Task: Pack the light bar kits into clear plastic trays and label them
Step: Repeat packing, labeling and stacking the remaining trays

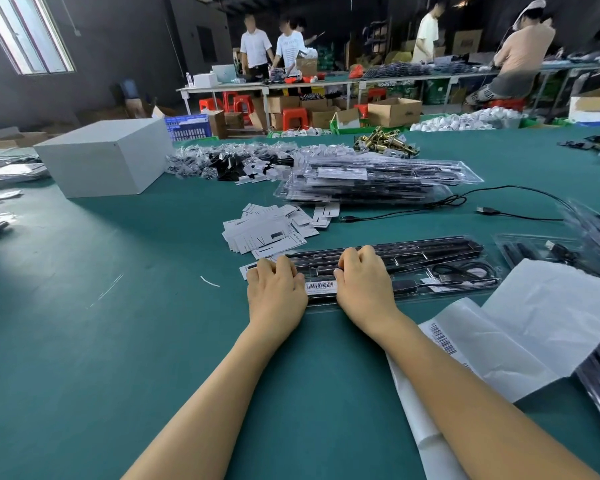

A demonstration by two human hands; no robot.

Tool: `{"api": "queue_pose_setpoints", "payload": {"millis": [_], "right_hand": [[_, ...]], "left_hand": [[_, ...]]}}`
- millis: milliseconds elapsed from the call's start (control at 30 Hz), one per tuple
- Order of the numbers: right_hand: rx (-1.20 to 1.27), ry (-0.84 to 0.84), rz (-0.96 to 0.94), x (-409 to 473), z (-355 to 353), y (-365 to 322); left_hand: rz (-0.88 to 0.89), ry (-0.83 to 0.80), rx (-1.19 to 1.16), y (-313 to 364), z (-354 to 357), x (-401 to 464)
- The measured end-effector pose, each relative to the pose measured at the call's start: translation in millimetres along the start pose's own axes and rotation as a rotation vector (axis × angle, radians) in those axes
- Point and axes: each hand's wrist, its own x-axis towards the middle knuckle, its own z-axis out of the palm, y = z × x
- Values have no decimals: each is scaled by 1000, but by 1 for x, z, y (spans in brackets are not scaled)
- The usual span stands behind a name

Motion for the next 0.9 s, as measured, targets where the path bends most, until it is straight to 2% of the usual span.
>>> {"api": "queue_pose_setpoints", "payload": {"millis": [100,200,333,400,500,567,733,833,900], "right_hand": [[19,-22,12,1,0,2],[138,-4,50,1,-5,5],[266,10,-12,-2,-10,7],[155,-38,-124,-6,-10,6],[-153,-162,-259,-12,-10,2],[-255,-187,-302,-15,-9,-1],[-244,-139,-325,-15,-10,0],[-263,-94,-376,-16,-9,-4],[-272,-70,-405,-17,-10,-5]], "left_hand": [[26,27,25,-1,0,-2],[15,45,-19,-1,-2,-3],[-66,38,-193,-6,-12,-2],[-144,29,-384,-4,-19,-4],[-332,-10,-954,2,-30,-3],[-420,-36,-1200,4,-37,-1],[-748,-89,-1558,-5,-52,7],[-831,-203,-1811,-11,-67,12],[-870,-270,-1832,-19,-74,15]]}}
